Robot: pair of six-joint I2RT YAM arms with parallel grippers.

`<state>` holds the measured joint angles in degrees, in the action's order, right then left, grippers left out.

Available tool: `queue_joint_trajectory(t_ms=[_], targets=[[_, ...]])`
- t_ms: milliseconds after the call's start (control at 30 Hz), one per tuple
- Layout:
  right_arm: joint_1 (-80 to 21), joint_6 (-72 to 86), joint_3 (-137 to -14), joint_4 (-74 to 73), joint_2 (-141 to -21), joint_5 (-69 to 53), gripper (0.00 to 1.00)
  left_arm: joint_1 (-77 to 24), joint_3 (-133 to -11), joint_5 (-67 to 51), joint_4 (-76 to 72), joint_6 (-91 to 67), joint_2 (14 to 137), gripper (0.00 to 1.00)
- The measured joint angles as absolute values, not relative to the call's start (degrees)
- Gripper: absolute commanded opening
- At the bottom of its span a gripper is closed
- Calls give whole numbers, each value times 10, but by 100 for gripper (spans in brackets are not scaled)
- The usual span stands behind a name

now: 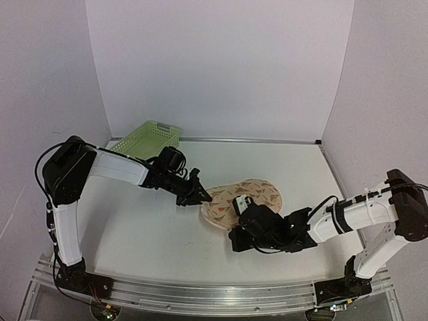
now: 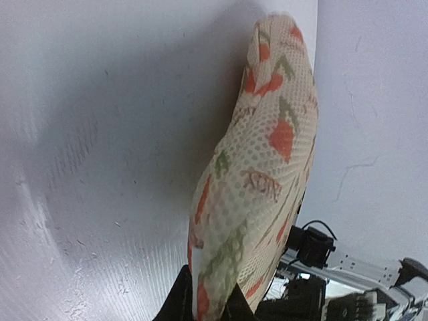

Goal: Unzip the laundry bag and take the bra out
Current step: Adjust the laundry bag at the center of the board.

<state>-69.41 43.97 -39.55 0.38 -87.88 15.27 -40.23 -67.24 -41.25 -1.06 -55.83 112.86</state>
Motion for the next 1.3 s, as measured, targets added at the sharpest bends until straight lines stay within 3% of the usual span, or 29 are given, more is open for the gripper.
queue_joint_trajectory(t_ms=[267,500,867,1300], targets=[[-678,441,-495,-1,-952,148,0,-357,-737,-358,72,-491,1130,40],[-644,435,-543,-8,-1004,129,0,-330,-747,-323,128,-449,1129,59],[-608,409,-627,-15,-1071,87,0,-325,-692,-288,165,-451,1016,67],[-608,390,-675,-10,-1096,20,0,-328,-469,-315,-10,-632,909,72]])
